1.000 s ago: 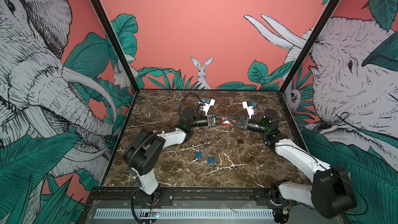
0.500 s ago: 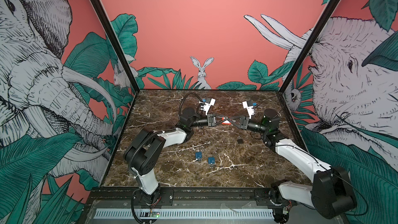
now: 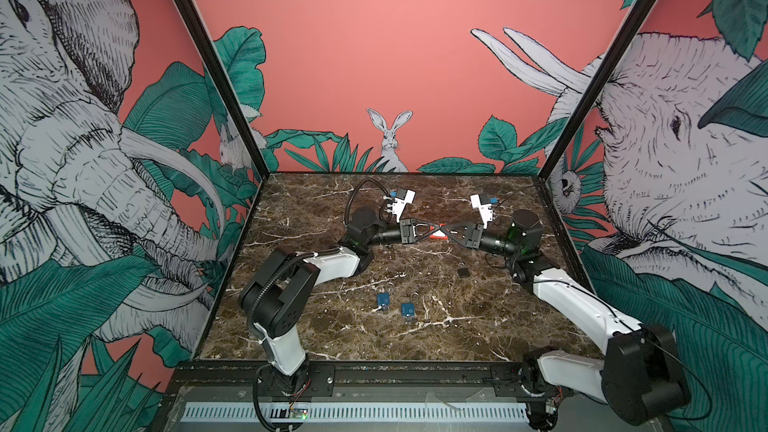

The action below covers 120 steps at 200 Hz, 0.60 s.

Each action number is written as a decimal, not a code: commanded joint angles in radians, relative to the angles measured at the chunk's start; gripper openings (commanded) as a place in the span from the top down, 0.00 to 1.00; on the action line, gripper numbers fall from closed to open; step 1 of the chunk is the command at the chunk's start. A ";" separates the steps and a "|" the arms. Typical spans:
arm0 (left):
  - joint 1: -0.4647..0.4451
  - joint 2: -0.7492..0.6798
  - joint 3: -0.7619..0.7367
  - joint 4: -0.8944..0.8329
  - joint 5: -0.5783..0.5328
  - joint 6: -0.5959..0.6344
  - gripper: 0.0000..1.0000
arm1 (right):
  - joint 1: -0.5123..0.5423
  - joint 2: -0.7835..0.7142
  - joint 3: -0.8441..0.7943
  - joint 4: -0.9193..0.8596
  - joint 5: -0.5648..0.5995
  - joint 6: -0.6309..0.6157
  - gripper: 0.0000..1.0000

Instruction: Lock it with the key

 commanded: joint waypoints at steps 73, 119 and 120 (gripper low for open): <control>-0.005 -0.002 0.000 0.128 0.009 -0.027 1.00 | -0.047 -0.005 0.033 -0.054 0.066 0.031 0.63; 0.015 0.040 0.002 0.260 0.004 -0.119 1.00 | -0.123 -0.058 -0.029 -0.023 0.043 0.223 0.53; 0.015 0.040 0.002 0.260 0.003 -0.119 1.00 | -0.123 -0.060 -0.029 -0.022 0.042 0.227 0.53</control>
